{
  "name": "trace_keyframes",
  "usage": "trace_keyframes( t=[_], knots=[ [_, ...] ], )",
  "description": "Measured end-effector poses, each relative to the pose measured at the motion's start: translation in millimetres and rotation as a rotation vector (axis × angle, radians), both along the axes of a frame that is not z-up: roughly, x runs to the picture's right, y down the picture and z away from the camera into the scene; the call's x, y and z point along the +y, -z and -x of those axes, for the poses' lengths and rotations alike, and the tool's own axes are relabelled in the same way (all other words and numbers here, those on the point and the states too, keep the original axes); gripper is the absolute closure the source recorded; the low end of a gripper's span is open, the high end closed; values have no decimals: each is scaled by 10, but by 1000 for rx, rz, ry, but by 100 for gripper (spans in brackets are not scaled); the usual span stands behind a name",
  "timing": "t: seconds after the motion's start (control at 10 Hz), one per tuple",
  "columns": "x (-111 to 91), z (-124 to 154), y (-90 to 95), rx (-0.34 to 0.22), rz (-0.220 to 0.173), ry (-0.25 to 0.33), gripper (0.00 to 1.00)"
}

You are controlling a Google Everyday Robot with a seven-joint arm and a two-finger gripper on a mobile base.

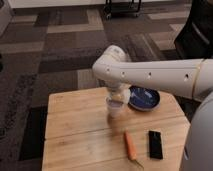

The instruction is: Place the white sponge in the ceramic cup

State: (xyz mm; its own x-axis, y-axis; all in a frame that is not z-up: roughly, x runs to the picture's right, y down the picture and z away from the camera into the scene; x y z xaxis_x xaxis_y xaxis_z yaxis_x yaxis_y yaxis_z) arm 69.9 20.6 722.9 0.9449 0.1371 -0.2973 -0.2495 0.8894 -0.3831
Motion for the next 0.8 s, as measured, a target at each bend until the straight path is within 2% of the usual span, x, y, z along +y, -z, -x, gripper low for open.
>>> trace_keyframes(
  t=[0.3, 0.5, 0.8],
  knots=[
    [95, -53, 79, 29, 34, 37, 100],
    [182, -153, 186, 76, 63, 52, 100],
    [237, -112, 198, 103, 84, 71, 100]
  ],
)
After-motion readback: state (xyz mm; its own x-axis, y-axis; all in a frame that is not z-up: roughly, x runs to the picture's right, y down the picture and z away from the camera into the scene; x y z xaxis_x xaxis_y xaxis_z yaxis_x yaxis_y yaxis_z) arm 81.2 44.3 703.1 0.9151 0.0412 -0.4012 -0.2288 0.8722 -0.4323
